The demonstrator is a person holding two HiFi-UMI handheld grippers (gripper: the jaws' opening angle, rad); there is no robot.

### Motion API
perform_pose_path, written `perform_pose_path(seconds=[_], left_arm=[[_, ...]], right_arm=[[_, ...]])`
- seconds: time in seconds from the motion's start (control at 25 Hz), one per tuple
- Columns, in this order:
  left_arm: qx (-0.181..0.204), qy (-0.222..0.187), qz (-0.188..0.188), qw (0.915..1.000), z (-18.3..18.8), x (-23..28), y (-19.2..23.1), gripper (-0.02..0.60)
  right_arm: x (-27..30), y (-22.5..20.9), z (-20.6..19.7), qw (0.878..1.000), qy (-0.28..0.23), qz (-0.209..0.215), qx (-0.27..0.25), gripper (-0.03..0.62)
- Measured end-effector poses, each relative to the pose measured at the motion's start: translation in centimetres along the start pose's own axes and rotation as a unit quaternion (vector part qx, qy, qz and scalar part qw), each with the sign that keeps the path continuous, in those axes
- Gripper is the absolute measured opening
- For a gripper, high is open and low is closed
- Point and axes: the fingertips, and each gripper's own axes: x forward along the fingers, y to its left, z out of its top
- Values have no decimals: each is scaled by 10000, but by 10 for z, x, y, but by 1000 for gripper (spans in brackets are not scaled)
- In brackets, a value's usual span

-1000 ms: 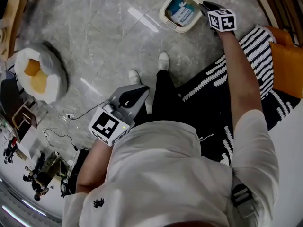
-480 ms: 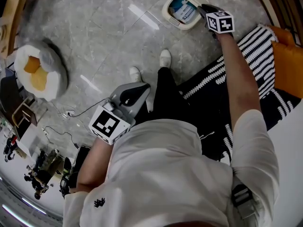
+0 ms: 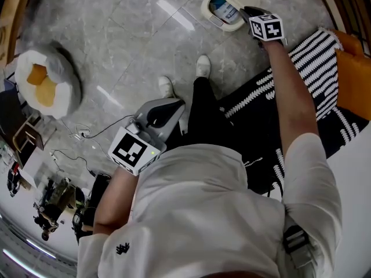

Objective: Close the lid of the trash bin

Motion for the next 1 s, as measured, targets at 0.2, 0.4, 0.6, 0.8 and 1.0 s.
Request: perform_pose_path(seconds=[0.2, 0.4, 0.6, 0.8, 1.0], left_arm=[[-43, -52, 32, 10000, -1, -5, 4, 57], [-172, 18, 61, 9998, -5, -6, 10, 57], [-244, 19, 115, 9996, -7, -12, 14, 57], [-234, 76, 152, 9996, -16, -14, 17, 57], [-413, 116, 147, 9990, -18, -14, 17, 57]], right_arm=[[10, 10, -13, 9998, 170, 40, 3, 72], [25, 16, -24, 9994, 332, 69, -37, 72], [35, 23, -35, 9991, 413, 97, -24, 72], [46, 26, -45, 9989, 467, 99, -10, 71], [56, 30, -56, 9983, 572, 87, -18, 69]])
